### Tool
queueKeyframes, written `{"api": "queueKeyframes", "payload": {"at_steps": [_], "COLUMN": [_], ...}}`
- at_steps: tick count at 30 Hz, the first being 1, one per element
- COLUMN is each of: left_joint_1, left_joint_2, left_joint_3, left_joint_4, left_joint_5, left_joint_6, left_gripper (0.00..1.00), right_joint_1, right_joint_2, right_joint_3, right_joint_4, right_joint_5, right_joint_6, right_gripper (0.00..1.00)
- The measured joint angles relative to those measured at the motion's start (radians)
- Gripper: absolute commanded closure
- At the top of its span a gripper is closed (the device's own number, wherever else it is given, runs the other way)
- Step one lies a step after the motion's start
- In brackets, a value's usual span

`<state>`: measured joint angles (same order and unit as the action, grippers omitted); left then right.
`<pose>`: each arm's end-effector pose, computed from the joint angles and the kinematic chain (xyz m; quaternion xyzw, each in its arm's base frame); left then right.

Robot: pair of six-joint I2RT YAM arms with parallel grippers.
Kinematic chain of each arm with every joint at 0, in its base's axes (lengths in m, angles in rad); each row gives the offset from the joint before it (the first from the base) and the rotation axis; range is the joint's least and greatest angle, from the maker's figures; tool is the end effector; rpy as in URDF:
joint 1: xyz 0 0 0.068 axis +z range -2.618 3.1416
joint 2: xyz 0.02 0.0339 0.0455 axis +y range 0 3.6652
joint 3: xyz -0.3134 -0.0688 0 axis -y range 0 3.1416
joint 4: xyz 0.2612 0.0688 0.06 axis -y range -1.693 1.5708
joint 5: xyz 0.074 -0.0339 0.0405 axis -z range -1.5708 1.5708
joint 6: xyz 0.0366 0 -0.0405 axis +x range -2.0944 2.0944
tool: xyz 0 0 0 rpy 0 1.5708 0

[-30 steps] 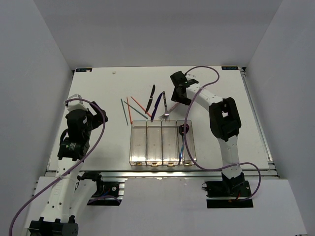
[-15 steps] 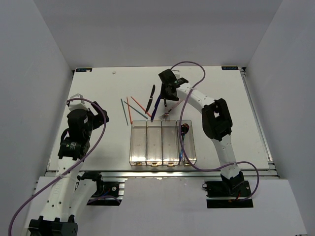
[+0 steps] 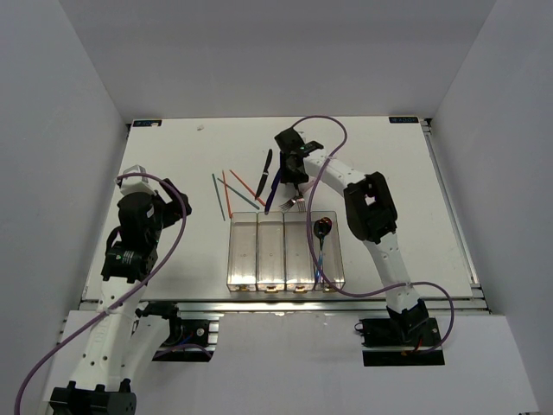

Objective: Sort the eating utensils into containers

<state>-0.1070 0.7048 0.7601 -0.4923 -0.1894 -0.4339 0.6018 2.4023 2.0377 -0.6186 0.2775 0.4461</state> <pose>0.1383 -0.0079 0.3444 -0.1868 0.8203 -0.0660 0.5365 0.4818 0.3187 0.1967 -0.0338 0.9482 0.0289 0.3146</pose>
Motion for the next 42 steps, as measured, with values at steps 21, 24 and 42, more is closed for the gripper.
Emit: {"api": "queueKeyframes", "payload": {"at_steps": [21, 24, 42], "left_joint_1": [0.0, 0.0, -0.002], "left_joint_2": [0.0, 0.0, 0.006], "left_joint_3": [0.0, 0.0, 0.0], "left_joint_4": [0.0, 0.0, 0.007], "left_joint_5": [0.014, 0.016, 0.024], "left_joint_6": [0.0, 0.0, 0.0], "left_gripper": [0.02, 0.02, 0.02], "right_joint_1": [0.001, 0.001, 0.263], "right_joint_2": [-0.042, -0.123, -0.966], "right_joint_3": [-0.008, -0.012, -1.017], "right_joint_4": [-0.015, -0.011, 0.142], "right_joint_5": [0.008, 0.011, 0.077], "right_joint_6": [-0.004, -0.007, 0.15], "right_gripper": [1.0, 1.0, 1.0]}}
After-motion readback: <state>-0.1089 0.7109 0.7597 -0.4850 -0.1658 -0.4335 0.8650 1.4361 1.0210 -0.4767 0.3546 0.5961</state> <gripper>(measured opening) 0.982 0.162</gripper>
